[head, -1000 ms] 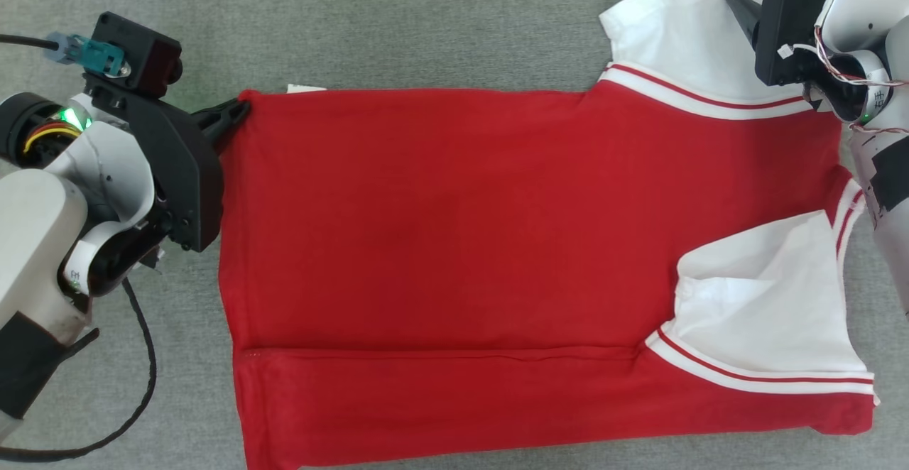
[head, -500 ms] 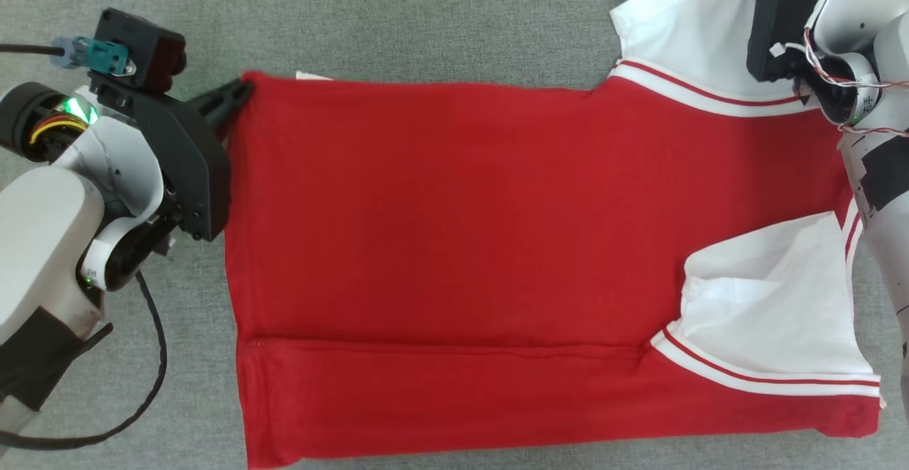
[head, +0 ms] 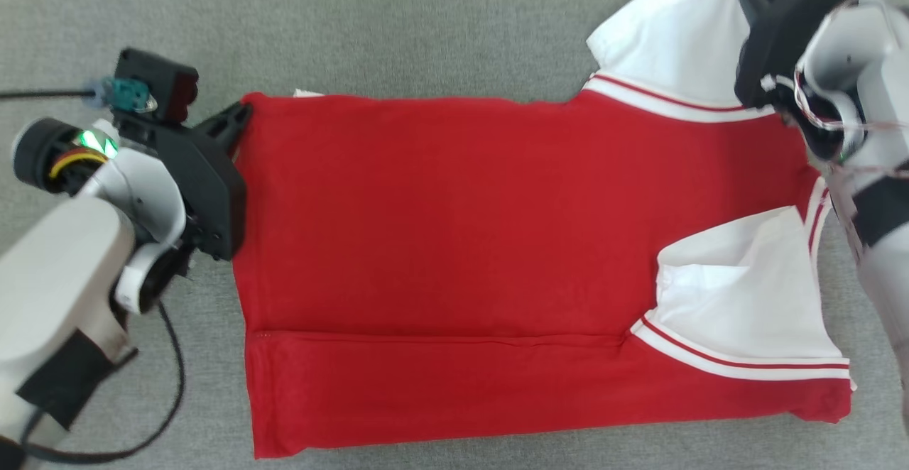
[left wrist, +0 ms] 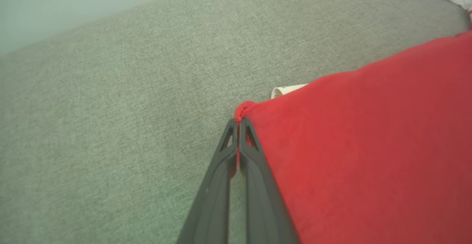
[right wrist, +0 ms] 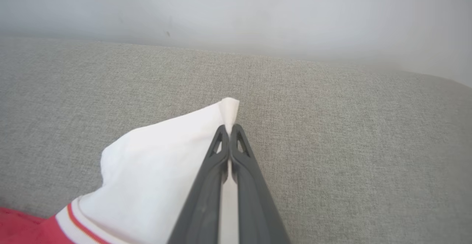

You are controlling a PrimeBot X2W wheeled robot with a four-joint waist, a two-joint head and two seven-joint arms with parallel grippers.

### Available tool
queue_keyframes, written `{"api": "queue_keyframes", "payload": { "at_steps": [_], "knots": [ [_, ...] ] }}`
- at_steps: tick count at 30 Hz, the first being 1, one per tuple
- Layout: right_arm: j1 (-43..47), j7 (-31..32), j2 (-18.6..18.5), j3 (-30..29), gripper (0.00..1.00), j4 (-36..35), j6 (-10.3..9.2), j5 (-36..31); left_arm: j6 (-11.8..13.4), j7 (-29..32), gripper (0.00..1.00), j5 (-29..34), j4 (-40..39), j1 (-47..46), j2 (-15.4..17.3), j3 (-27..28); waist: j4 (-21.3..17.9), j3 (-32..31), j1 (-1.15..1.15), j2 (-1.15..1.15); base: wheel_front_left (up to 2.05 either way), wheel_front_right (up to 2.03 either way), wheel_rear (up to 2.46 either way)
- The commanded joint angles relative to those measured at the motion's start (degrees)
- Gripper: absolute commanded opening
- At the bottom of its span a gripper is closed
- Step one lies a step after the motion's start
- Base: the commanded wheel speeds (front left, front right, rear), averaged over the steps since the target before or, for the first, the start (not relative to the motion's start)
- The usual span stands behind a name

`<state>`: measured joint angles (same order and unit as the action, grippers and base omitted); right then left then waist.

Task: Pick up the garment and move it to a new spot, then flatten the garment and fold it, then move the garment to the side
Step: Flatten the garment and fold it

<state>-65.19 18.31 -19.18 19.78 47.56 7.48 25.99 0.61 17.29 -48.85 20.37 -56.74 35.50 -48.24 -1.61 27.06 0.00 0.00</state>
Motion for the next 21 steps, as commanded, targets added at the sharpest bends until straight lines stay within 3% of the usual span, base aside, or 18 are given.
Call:
{"api": "queue_keyframes", "payload": {
  "at_steps": [1, 8, 13, 21],
  "knots": [
    [2.0, 0.1, -1.5, 0.5, 0.00, -0.7, 0.01, 0.9, 0.5, -1.2, 0.00, 0.3, -0.5, 1.3, -0.5, 0.0, -0.1, -2.3, 0.00, 0.00, 0.00, 0.00, 0.00],
    [12.9, 0.2, -6.7, 3.0, 0.00, -11.4, 0.01, 6.9, 3.2, -7.5, 0.00, 1.7, -1.3, 7.4, -1.7, -0.8, 0.0, -6.8, 0.00, 0.00, 0.00, 0.00, 0.00],
    [21.7, 0.2, -11.7, 1.3, 0.00, -21.9, 0.01, 9.8, 6.5, -15.2, 0.00, 2.3, -1.8, 11.9, -3.6, 0.2, 0.4, -9.0, 0.00, 0.00, 0.00, 0.00, 0.00],
    [36.4, 4.0, -16.3, -3.0, 0.00, -34.9, 0.01, 10.7, 8.8, -22.9, 0.00, 1.7, 0.3, 18.4, -6.6, 0.4, 1.0, -11.2, 0.00, 0.00, 0.00, 0.00, 0.00]
  ]
}}
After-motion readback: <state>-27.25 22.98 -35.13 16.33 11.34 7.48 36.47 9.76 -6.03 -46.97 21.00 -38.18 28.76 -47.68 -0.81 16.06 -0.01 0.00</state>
